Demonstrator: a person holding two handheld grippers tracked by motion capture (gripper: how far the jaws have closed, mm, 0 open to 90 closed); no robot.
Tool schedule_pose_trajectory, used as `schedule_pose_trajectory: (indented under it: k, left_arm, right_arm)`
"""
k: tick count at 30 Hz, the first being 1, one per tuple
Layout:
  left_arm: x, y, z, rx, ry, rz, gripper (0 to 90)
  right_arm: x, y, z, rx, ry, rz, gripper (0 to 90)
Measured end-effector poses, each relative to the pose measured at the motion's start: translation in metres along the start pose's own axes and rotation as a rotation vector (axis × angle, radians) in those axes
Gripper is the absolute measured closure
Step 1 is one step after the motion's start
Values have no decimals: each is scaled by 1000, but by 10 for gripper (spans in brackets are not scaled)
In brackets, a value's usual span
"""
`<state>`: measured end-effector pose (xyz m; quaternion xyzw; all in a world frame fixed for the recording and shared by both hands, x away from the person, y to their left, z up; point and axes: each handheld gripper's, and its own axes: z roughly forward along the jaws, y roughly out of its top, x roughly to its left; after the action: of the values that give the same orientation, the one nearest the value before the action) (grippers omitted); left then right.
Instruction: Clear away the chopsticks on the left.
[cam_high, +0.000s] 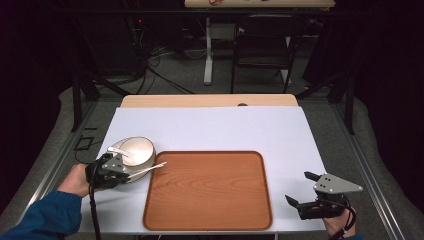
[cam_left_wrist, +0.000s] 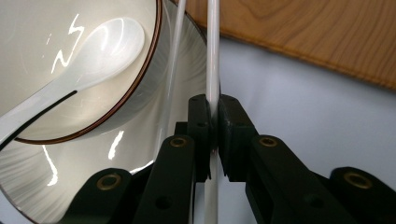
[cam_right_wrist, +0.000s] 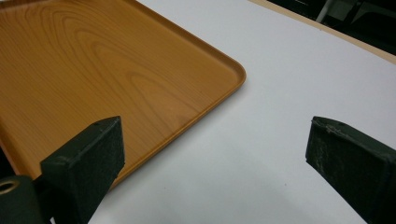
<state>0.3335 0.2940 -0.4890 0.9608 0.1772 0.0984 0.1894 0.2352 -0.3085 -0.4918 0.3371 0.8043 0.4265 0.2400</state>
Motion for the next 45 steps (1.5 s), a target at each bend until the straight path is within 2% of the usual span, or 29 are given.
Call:
schedule_pose_trajectory:
  k: [1, 2, 11, 16, 19, 25, 36, 45]
  left_arm:
    - [-1, 1, 0, -11, -6, -11, 839]
    - [-2, 3, -1, -25, -32, -44, 839]
    - [-13, 12, -4, -51, -40, -98, 839]
    - [-21, 18, -4, -83, -50, -156, 840]
    - [-25, 22, -4, -92, -51, -167, 840]
    - [-30, 30, -5, -116, -70, -219, 840]
    - [-37, 38, -3, -107, -70, -270, 841]
    - [-46, 48, 1, -139, -76, -338, 841]
  right_arm:
    - [0, 0, 0, 0, 0, 1, 36]
    - [0, 0, 0, 0, 0, 1, 35]
    - [0, 0, 0, -6, 1, -4, 32]
    - [0, 0, 0, -6, 1, -5, 33]
    - [0, 0, 0, -6, 1, -5, 33]
    - [0, 0, 0, -2, 0, -5, 34]
    - [1, 1, 0, 1, 0, -7, 35]
    - [1, 1, 0, 6, 0, -7, 35]
